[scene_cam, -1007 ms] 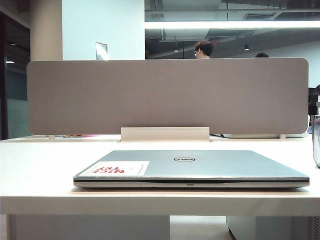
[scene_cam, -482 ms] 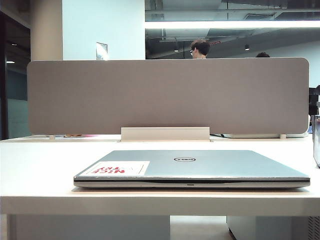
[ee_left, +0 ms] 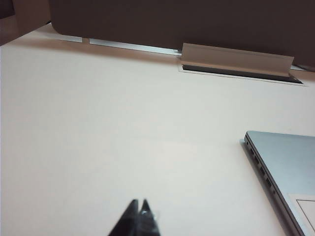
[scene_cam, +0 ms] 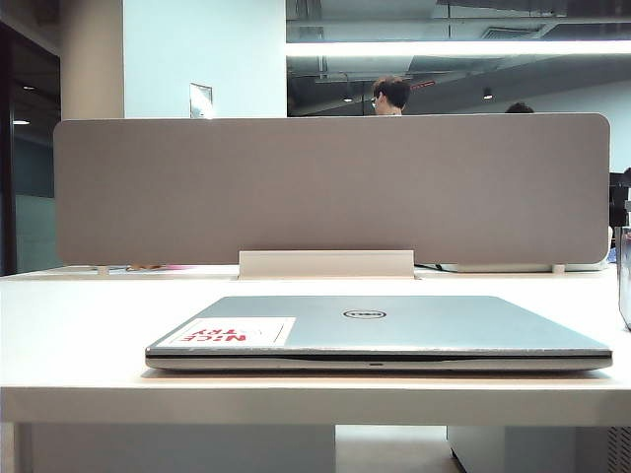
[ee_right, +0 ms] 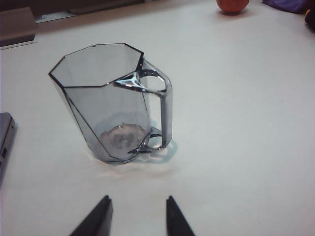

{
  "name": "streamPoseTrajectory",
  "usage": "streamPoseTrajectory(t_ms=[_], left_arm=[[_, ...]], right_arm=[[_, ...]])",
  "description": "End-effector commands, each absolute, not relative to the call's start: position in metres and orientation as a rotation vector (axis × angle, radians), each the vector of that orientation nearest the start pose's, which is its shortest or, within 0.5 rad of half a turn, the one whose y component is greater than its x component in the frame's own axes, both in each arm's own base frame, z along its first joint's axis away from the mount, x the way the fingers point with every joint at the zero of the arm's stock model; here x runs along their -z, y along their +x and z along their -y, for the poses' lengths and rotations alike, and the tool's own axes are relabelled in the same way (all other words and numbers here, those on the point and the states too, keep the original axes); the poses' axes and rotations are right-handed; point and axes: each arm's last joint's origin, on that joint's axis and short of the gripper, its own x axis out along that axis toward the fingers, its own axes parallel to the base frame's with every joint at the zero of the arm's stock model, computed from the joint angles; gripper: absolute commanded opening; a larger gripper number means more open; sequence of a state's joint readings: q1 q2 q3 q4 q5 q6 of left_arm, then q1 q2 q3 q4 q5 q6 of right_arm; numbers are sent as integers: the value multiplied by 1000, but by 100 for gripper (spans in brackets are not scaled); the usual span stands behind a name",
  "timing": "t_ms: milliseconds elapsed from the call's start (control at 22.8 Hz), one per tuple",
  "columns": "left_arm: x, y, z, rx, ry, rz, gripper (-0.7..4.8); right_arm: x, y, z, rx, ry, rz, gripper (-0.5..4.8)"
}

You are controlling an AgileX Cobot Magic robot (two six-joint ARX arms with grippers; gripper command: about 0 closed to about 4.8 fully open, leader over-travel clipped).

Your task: Pick up the water cup and place it on the side of the laptop away from you.

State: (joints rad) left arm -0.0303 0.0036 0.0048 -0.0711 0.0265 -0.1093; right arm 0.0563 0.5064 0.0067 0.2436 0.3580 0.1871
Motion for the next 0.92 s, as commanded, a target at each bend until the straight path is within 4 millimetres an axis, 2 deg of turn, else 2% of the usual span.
streamPoseTrajectory(t_ms=[44,263,394,745,920], left_arm=[[-159,97,4,57,-113,-66,-6],[-159,97,4,56,-113,-66,-6],[-159,97,4,56,-113,-66,-6],[-159,97,4,56,-113,-66,-6],[-159,97,4,57,-113,-66,-6]], right_arm=[[-143,127,3,323,137,-216,156],[-163,138,3,339,99,-212,157],[-165,144,4,375,91,-223,157],[-147,166,3,381,81,-279,160],[-134,176,7,424,78,-307,176]])
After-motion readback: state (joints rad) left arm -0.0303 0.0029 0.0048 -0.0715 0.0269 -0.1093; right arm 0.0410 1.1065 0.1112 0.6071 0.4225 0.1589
